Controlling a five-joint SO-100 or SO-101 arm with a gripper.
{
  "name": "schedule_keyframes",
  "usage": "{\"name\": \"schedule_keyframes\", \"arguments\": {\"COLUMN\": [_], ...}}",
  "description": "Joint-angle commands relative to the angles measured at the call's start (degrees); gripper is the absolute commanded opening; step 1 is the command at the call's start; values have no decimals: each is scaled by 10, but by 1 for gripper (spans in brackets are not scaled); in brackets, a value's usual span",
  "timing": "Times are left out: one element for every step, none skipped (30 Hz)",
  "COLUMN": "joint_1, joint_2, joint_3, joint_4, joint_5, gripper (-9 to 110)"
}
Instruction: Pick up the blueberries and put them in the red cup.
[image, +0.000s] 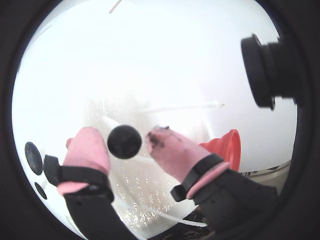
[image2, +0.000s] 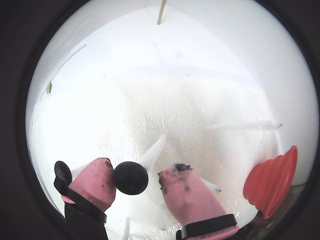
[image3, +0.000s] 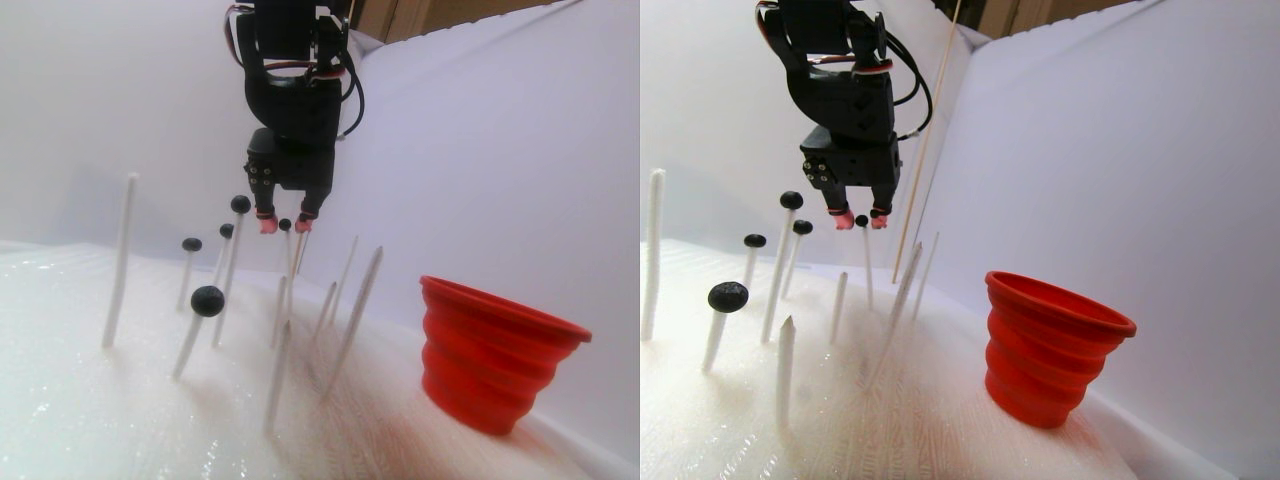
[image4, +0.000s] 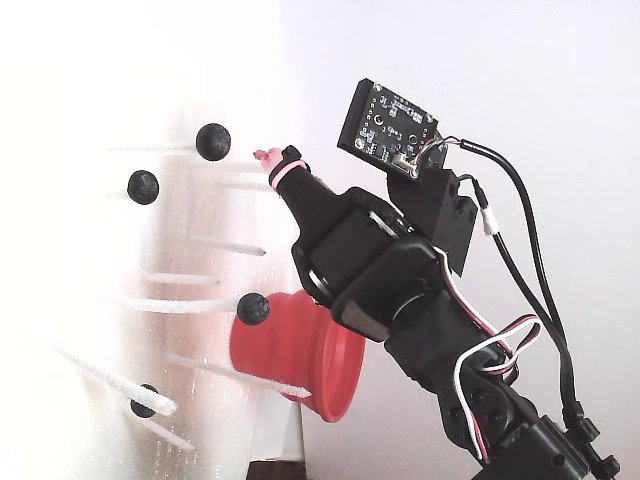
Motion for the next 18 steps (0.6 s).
{"name": "schedule_keyframes", "arguments": {"joint_1": [7,7,8,8,8,8,8,8,8,8,8,9,9,9,9,9,9,9], "joint_2": [10,10,10,10,10,10,10,9,9,9,9,9,9,9,9,9,11,15], "joint_3": [-43,-42,-41,-40,-40,-40,-40,-39,-39,-38,-38,-37,-37,-36,-36,-35,-33,-30], "joint_4": [-22,-24,-25,-25,-25,-25,-26,-26,-26,-26,-26,-26,-26,-26,-26,-26,-26,-26], "joint_5": [-4,-4,-4,-4,-5,-5,-5,-5,-6,-6,-6,-7,-8,-8,-9,-9,-9,-9], "gripper": [15,15,14,14,13,12,12,12,11,11,11,11,11,11,11,11,11,11]}}
